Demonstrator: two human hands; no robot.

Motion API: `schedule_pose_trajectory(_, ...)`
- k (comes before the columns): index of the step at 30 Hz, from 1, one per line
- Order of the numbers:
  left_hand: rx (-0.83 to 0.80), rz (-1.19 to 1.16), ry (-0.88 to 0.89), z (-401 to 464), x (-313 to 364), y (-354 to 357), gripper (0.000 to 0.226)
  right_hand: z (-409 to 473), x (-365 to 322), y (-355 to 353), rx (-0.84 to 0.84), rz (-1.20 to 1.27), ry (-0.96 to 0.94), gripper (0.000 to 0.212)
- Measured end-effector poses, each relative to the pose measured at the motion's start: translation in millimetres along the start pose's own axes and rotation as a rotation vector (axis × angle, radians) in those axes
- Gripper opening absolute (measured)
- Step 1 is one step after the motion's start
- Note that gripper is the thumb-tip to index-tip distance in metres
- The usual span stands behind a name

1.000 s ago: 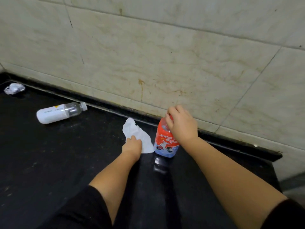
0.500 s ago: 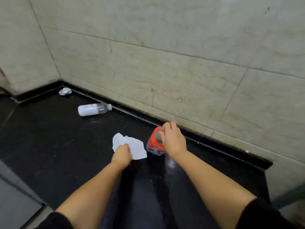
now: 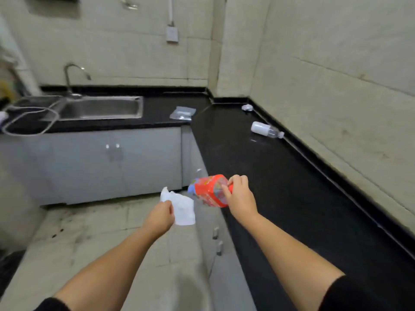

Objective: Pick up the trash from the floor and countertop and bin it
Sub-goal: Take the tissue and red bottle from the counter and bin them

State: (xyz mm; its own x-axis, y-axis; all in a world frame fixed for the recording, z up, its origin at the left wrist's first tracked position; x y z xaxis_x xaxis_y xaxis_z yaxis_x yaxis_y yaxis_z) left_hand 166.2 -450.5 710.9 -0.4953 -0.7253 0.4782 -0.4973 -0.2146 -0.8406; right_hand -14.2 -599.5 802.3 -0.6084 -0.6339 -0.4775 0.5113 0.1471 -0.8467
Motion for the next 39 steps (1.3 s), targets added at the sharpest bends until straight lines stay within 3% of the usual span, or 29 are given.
schedule_pose_trajectory(4,0.117,-0.066,-0.268,-61,-156,-60,0.034,-30,-118,80,-0.155,0.125,-0.156,0.029)
schedule_pose_trajectory(6,0.162,-0.083,-0.375,-101,-227,-78,0.027,-56,-175,119,-0.236,0.175,-0.229,0.028)
schedule_pose_trajectory(8,0.163,-0.119,-0.474,-146,-286,-89,0.013,-84,-226,154,-0.305,0.172,-0.302,0.028)
schedule_pose_trajectory(13,0.205,-0.176,-0.706,-268,-452,-117,0.02,-177,-362,250,-0.459,0.129,-0.448,0.031)
schedule_pose_trajectory(20,0.263,-0.276,-0.996,-405,-640,-125,0.022,-340,-501,383,-0.81,0.315,-0.474,0.027)
schedule_pose_trajectory(24,0.206,-0.345,-1.076,-415,-704,-82,0.025,-393,-520,466,-0.968,0.361,-0.361,0.021)
schedule_pose_trajectory(29,0.176,-0.436,-1.121,-364,-791,9,0.025,-434,-493,608,-1.044,0.335,-0.232,0.021)
schedule_pose_trajectory(34,0.165,-0.502,-1.18,-294,-882,131,0.026,-467,-460,745,-1.05,0.34,-0.285,0.019)
schedule_pose_trajectory(39,0.079,-0.566,-1.204,-265,-942,248,0.039,-482,-433,815,-1.034,0.349,-0.396,0.019)
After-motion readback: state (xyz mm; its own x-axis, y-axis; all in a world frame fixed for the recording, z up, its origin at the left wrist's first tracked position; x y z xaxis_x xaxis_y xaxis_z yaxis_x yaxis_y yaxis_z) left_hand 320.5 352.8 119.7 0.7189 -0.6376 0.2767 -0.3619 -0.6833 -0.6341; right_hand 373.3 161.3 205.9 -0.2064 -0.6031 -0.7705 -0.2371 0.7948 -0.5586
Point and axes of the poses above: each hand's wrist, its own z-axis towards the middle knuckle, its own y-axis out of the palm, x = y × z, the point moved 9 cm from there along z, towards the middle knuckle, and after that the axes turned 7 degrees about -y, right-handed, at the moved point
